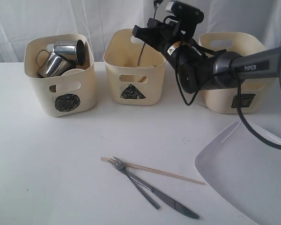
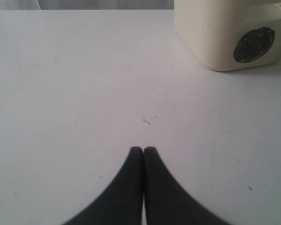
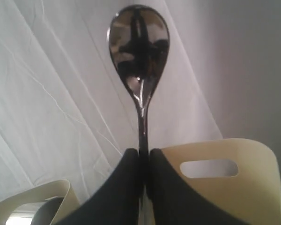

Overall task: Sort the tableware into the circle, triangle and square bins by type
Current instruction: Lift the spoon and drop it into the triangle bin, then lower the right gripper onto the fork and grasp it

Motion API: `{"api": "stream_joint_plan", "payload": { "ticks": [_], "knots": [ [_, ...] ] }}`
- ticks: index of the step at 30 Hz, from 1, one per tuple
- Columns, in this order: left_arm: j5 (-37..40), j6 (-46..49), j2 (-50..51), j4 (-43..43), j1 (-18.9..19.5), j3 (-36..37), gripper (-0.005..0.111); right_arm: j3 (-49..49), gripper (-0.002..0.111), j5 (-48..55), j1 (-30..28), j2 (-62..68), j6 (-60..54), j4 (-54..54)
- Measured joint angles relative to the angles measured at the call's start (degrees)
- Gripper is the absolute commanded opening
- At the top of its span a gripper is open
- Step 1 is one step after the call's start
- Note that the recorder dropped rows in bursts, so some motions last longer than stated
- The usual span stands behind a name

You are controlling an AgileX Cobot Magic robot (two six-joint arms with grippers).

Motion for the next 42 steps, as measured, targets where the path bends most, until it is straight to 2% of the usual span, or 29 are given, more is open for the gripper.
{"api": "stream_joint_plan", "payload": {
  "ticks": [5,11,15,17,20,22,25,28,31,34,39,42],
  "knots": [
    [0.0,0.0,0.0,0.0,0.0,0.0,0.0,-0.52,0.026,0.38,0.0,0.25,-0.02,0.23],
    [0.0,0.0,0.0,0.0,0.0,0.0,0.0,-0.62,0.026,0.24,0.0,0.13,0.62,0.23],
    [0.0,0.0,0.0,0.0,0.0,0.0,0.0,-0.62,0.026,0.59,0.0,-1.8,5.41,0.23],
    [0.0,0.0,0.0,0.0,0.0,0.0,0.0,-0.62,0.023,1.46,0.0,-3.45,8.2,-0.27],
    [0.0,0.0,0.0,0.0,0.0,0.0,0.0,-0.62,0.01,6.39,0.0,-7.33,13.01,-5.66],
    [0.0,0.0,0.0,0.0,0.0,0.0,0.0,-0.73,0.0,14.6,-0.05,-11.09,15.96,-14.71],
    [0.0,0.0,0.0,0.0,0.0,0.0,0.0,-0.73,0.0,35.65,1.59,-17.05,20.83,-30.91],
    [0.0,0.0,0.0,0.0,0.0,0.0,0.0,-0.85,0.0,58.85,5.11,-20.15,19.43,-37.23],
    [0.0,0.0,0.0,0.0,0.0,0.0,0.0,-0.73,0.0,78.24,7.21,-20.56,7.62,-32.64],
    [0.0,0.0,0.0,0.0,0.0,0.0,0.0,0.83,0.0,89.28,8.46,-20.56,-6.77,-19.75],
    [0.0,0.0,0.0,0.0,0.0,0.0,0.0,4.62,0.0,93.16,14.03,-20.56,-24.62,4.34],
    [0.0,0.0,0.0,0.0,0.0,0.0,0.0,6.71,0.0,93.16,19.1,-20.65,-27.34,7.3]
  ]
}}
